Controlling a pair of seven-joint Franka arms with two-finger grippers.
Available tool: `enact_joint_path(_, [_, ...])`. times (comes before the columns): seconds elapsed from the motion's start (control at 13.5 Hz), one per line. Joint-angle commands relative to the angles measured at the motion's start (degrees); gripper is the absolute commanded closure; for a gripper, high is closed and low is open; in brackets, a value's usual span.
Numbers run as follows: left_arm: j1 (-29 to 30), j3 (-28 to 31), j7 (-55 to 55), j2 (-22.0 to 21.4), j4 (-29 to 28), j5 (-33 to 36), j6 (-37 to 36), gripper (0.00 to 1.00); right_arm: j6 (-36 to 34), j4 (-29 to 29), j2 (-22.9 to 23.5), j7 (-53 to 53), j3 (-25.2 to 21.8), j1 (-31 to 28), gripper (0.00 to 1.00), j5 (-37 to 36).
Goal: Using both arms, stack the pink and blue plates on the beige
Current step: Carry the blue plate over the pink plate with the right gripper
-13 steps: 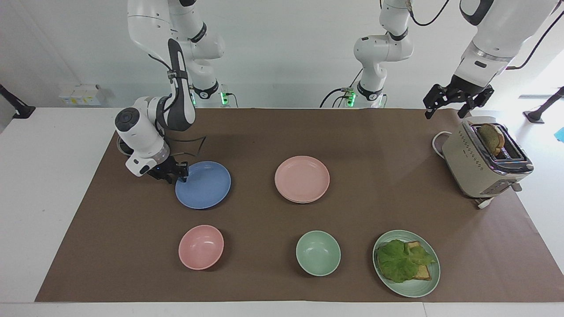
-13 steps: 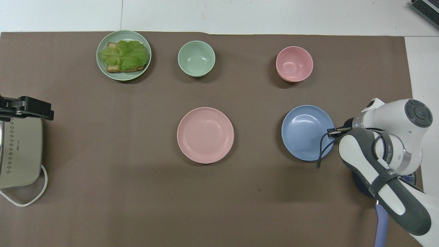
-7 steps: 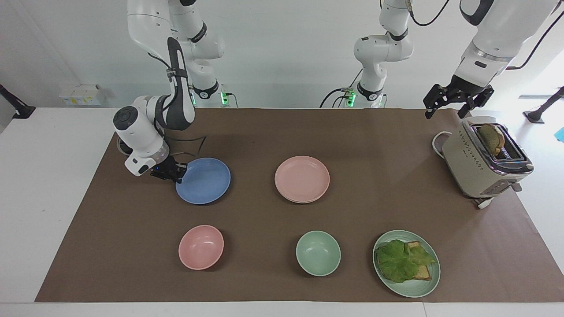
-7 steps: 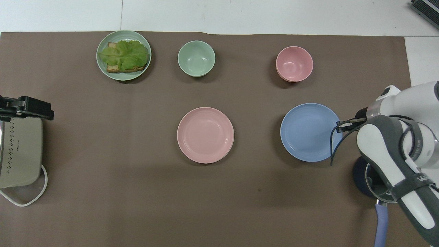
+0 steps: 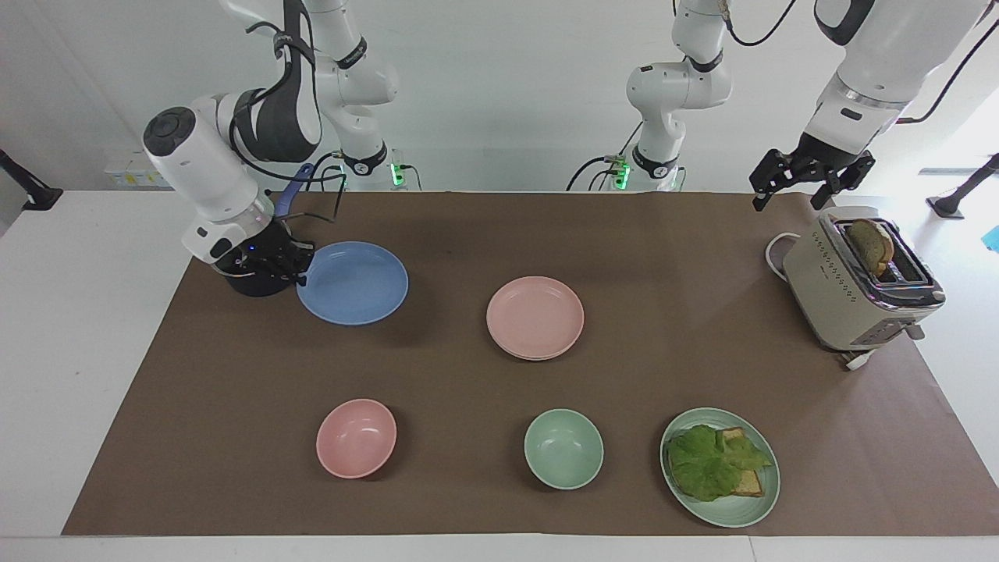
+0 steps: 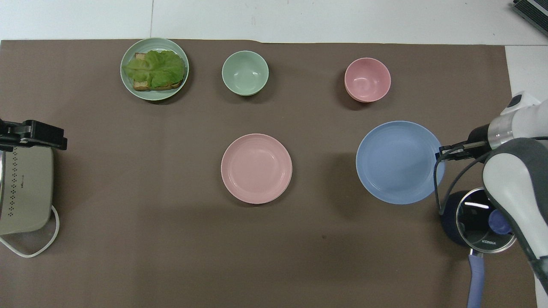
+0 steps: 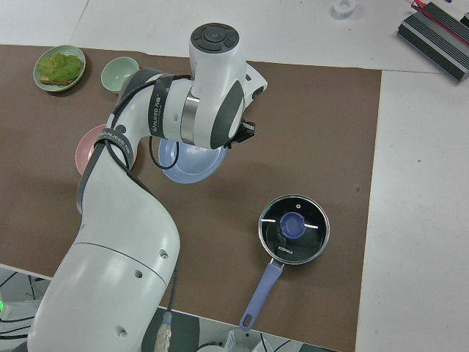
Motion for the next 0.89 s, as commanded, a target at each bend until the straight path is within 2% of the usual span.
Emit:
enact_joint_path(0.0, [0.1,-0.1,0.6,-0.2,0.0,0.7,-0.7,0.0,-1.8,1.6,-0.3,6.4,0.9,2.9,1.0,0.8])
enact_joint_path(0.37, [0.1,-0.1,0.6,-0.2,0.0,0.7,-0.7,0.0,-0.7,1.5,-0.7,21.2,1.0,12.0,1.0,0.9])
enact_joint_path(0.82, [0.1,-0.1,0.6,-0.2,0.0,0.7,-0.7,0.0,4.5,-0.4,0.9,29.6,1.3,17.8,1.0,1.0])
